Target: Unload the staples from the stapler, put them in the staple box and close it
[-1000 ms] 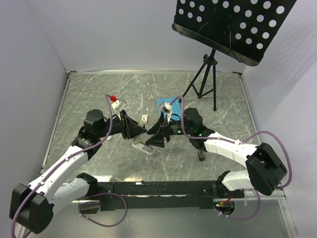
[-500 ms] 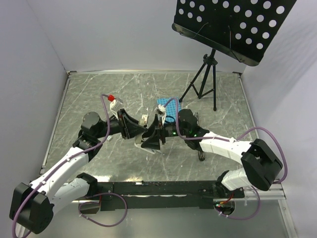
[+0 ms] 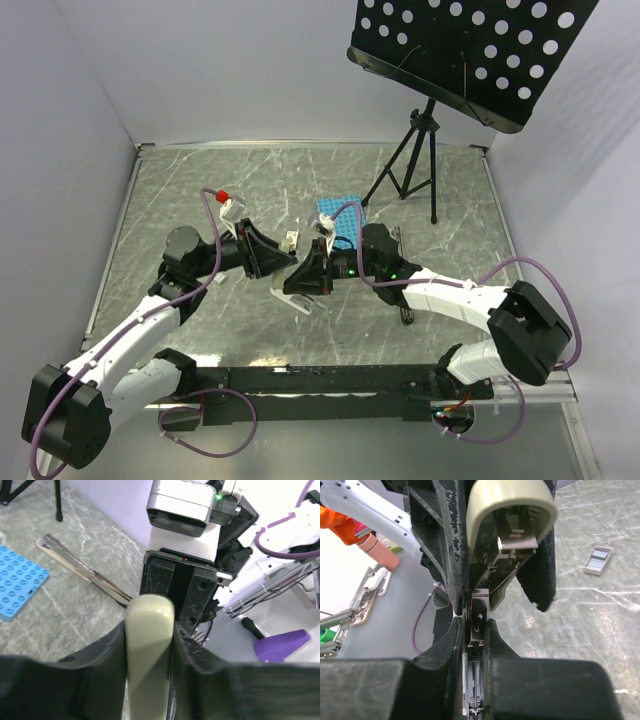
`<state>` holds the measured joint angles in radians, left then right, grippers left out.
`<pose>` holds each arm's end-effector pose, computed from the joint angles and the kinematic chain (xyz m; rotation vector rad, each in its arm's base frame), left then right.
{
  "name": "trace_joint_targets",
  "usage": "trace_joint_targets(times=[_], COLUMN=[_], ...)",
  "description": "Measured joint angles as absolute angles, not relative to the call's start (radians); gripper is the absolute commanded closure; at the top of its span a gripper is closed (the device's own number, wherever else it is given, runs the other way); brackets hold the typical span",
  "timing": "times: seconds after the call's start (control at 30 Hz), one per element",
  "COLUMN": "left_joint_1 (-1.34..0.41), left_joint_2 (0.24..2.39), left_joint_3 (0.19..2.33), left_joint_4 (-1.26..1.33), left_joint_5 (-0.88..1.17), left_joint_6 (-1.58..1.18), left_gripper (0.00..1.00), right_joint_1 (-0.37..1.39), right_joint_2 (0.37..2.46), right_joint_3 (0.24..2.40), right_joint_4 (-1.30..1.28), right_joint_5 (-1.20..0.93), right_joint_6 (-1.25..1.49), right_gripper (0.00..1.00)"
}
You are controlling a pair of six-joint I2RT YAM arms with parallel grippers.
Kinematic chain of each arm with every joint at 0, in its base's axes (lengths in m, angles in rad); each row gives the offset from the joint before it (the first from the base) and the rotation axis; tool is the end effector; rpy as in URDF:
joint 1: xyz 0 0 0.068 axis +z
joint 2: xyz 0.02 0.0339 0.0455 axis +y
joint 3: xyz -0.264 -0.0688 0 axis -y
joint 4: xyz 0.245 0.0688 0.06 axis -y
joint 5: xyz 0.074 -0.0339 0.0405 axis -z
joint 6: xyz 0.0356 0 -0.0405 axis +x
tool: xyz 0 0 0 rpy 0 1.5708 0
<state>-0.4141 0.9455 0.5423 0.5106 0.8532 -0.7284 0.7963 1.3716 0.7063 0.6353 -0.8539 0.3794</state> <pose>0.1826 -0.1095 0.2970 0.5235 1.6263 -1.5007 0.1871 0.2296 0.2653 -1.0744 1.4917 1.5417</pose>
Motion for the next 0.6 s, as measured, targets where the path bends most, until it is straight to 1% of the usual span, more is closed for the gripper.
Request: trace_joint_targets(times=[0.07, 0.13, 0.17, 0.2, 0.23, 0.27, 0.47, 0.6], left_joint_1=[-0.413, -0.408, -0.406, -0.405, -0.403, -0.403, -0.402, -0.402], left_joint_2=[0.947, 0.947, 0.947, 0.947, 0.947, 0.947, 0.947, 0.944], left_joint_3=[0.543, 0.548, 0.552, 0.558, 0.563, 0.572, 0.630, 0.654], left_joint_4=[0.502, 0.485, 0.476, 0.465, 0.458, 0.445, 0.358, 0.284], left_joint_5=[0.847, 0.833, 0.826, 0.818, 0.814, 0.805, 0.752, 0.686], left_joint_6=[-0.722, -0.716, -0.712, -0.706, -0.697, -0.691, -0.642, -0.594], left_gripper=[0.39, 0.32, 0.17, 0.07, 0.01, 0.03, 0.03, 0.03], right_joint_1=[0.796, 0.792, 0.788, 0.784, 0.779, 0.772, 0.699, 0.658], right_joint_2=[1.362, 1.350, 1.342, 1.336, 1.328, 1.320, 1.263, 1.212], right_joint_3=[0.701, 0.699, 0.699, 0.699, 0.699, 0.699, 0.680, 0.680], right_joint_4=[0.620, 0.595, 0.577, 0.563, 0.546, 0.526, 0.398, 0.215], right_joint_5=[-0.835, -0.807, -0.790, -0.777, -0.757, -0.738, -0.566, -0.324], right_joint_6=[0.378, 0.377, 0.376, 0.375, 0.373, 0.373, 0.369, 0.352], right_gripper=[1.00, 1.00, 1.00, 1.00, 1.00, 1.00, 1.00, 1.00])
